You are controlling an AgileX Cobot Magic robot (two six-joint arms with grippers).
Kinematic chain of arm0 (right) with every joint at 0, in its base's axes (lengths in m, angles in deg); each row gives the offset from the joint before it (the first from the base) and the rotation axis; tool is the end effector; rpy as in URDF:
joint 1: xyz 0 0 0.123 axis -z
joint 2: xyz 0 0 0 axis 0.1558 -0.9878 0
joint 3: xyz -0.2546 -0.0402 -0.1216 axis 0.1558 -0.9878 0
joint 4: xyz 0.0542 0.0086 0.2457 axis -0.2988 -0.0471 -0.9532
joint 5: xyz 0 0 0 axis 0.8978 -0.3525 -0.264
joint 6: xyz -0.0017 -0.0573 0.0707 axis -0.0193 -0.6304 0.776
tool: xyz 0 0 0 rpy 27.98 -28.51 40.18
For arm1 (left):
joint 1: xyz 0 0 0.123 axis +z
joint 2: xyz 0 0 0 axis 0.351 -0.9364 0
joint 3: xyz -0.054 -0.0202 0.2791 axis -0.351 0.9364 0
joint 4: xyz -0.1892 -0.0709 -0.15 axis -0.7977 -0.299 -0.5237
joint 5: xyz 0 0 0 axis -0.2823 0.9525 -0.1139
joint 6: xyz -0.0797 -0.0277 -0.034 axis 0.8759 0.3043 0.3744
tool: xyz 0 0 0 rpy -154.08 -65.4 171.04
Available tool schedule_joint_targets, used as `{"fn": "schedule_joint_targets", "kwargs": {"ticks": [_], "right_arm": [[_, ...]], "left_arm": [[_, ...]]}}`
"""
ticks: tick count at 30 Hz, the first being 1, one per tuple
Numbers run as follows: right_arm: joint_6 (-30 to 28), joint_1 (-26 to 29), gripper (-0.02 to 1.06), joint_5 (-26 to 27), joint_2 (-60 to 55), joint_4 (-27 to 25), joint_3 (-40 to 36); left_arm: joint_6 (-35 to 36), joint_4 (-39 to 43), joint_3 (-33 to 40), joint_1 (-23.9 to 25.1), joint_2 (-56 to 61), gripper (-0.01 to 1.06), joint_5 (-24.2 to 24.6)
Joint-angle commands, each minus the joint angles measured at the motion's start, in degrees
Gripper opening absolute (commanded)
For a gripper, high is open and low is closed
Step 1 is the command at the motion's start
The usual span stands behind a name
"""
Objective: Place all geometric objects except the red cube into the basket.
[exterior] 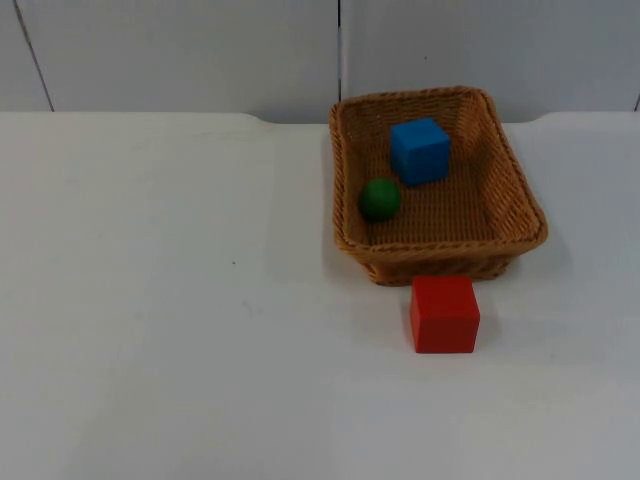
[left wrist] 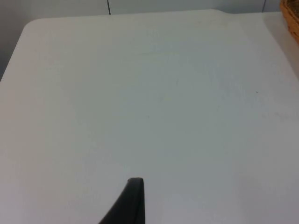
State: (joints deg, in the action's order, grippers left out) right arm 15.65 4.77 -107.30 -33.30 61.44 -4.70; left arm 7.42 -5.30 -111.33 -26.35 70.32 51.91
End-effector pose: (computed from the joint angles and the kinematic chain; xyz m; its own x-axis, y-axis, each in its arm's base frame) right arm -0.0070 -0.0014 0.2803 -0.4623 -0.0467 -0.8855 -0.0701 0.9974 -0.0160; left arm -0.0042 0.0038 0.2753 -0.4743 0.0127 -0.8803 0.0523 0.9985 -0.0138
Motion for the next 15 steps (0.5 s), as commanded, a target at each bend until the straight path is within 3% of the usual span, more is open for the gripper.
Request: {"fn": "schedule_joint_targets", "kwargs": {"ticks": [1,7,15], "right_arm": [[0.0,0.5,1.05,0.43,0.25,0.19,-0.12],[0.0,0.5,1.05,0.43,0.25,0.19,-0.12],[0.0,0.5,1.05,0.43,0.25,0.19,-0.12]], "left_arm": [[0.33,0.15,0.19,0.13,0.23,1.05,0.03],[0.33,0.14,0.19,0.64,0.23,1.05,0.03],[0.33,0.26,0.19,6.54,0.23,1.05,0.03]]}}
